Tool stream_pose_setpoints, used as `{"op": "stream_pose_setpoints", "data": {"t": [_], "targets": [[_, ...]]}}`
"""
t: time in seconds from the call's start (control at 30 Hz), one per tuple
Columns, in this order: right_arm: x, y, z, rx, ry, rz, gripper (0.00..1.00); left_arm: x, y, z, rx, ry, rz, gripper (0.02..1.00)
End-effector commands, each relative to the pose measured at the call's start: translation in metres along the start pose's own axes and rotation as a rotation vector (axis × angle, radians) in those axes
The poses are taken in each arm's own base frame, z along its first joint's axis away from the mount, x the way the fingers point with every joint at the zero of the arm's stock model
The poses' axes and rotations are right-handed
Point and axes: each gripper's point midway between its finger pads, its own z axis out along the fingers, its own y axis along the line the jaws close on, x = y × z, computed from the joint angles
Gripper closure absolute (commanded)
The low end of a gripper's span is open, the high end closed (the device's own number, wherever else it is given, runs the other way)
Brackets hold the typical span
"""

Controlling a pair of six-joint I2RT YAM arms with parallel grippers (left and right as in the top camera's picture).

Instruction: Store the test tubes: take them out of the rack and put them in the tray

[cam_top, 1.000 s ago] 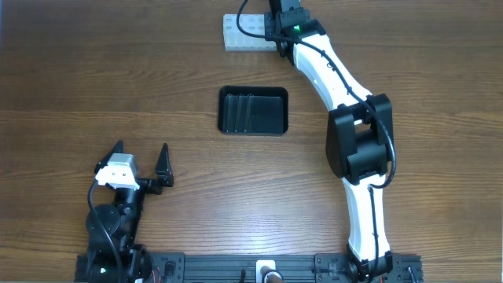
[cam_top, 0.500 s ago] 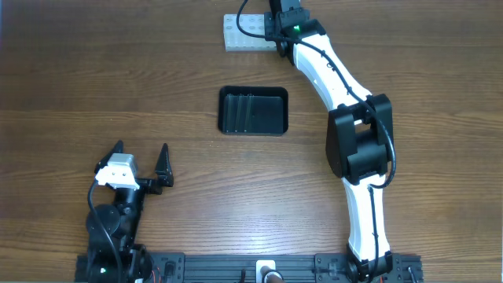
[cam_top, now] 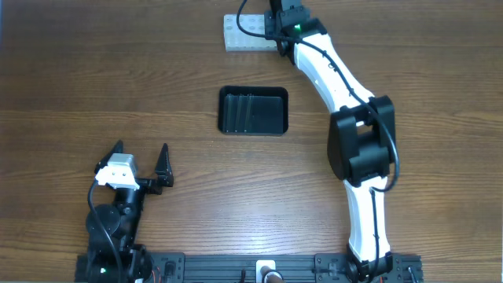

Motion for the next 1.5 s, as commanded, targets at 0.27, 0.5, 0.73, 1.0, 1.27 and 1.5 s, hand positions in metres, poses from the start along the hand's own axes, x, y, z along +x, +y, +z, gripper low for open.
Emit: {"op": "stream_pose_setpoints", "data": {"t": [0.27,0.5,0.73,1.0,1.27,1.5], "targets": [[-0.117,-0.009,-0.192,-0.1,-0.289,0.132,0.925,0.001,-0.001,0.0,0.008,0.001,0.018,0.018],[-0.032,0.025,-0.201,-0.216,0.065,0.139,0.956,0.001,-0.001,0.0,0.008,0.0,0.018,0.018],[0.072,0.051,-0.171,-0.169,0.441,0.127,0.963,0.001,-0.001,0.0,0.008,0.001,0.018,0.02],[0.135,0.058,-0.116,-0.066,0.616,0.125,0.958,0.001,-0.001,0.0,0.008,0.001,0.018,0.02],[0.155,0.054,-0.098,-0.031,0.669,0.117,0.941,0.001,-0.001,0.0,0.008,0.0,0.018,0.018],[0.164,0.053,-0.092,-0.017,0.693,0.119,0.915,0.001,-0.001,0.0,0.008,0.001,0.018,0.018]]}}
